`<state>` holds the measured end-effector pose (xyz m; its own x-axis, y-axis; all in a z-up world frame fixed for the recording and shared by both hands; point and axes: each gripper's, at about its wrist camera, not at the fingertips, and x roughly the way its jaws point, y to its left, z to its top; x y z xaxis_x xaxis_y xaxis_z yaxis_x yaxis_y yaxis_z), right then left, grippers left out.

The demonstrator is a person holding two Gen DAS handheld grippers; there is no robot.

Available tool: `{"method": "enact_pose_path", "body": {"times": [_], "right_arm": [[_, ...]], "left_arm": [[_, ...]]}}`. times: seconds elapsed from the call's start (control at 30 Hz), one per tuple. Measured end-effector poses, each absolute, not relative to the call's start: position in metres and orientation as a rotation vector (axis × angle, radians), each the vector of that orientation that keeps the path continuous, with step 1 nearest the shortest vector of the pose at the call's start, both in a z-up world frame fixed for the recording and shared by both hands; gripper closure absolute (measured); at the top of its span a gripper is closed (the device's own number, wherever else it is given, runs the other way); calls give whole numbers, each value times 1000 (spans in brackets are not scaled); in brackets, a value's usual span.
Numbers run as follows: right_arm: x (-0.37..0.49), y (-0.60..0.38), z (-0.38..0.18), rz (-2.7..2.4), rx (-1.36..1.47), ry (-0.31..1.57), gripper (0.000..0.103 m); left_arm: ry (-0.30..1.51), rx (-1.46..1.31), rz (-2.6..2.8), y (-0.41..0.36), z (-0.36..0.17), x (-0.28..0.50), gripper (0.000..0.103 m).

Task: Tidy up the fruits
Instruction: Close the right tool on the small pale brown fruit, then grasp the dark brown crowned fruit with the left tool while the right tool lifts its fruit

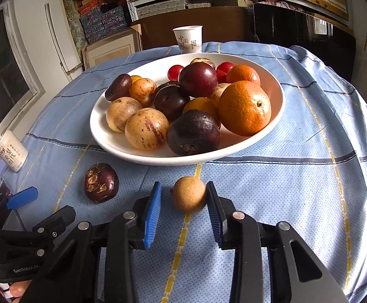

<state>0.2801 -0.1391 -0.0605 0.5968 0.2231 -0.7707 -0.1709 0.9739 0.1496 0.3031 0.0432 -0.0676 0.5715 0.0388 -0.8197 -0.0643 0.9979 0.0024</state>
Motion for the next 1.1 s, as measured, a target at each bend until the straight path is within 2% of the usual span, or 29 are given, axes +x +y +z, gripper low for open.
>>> {"method": "enact_pose_path", "body": {"times": [0.1, 0.4, 0.6, 0.67, 0.7, 0.73, 0.8, 1.1], "right_arm": [[280, -139, -61, 213, 58, 904, 74], [270, -153, -53, 243, 81, 885, 74], [262, -167, -39, 273, 146, 868, 74], [260, -170, -34, 272, 149, 853, 74], [259, -171, -33, 272, 149, 846, 74], [259, -172, -32, 271, 149, 843, 74], [258, -176, -31, 267, 152, 840, 74], [260, -184, -31, 253, 166, 845, 74]], "left_arm": [[963, -32, 61, 43, -68, 303, 5], [956, -41, 11, 43, -68, 303, 5], [856, -4, -132, 26, -56, 304, 5], [856, 15, -168, 17, -56, 310, 10], [861, 23, -186, 12, -57, 315, 22], [875, 31, -207, 7, -58, 322, 29], [892, 46, -216, -1, -62, 331, 34], [903, 80, -226, -21, -69, 343, 36]]}}
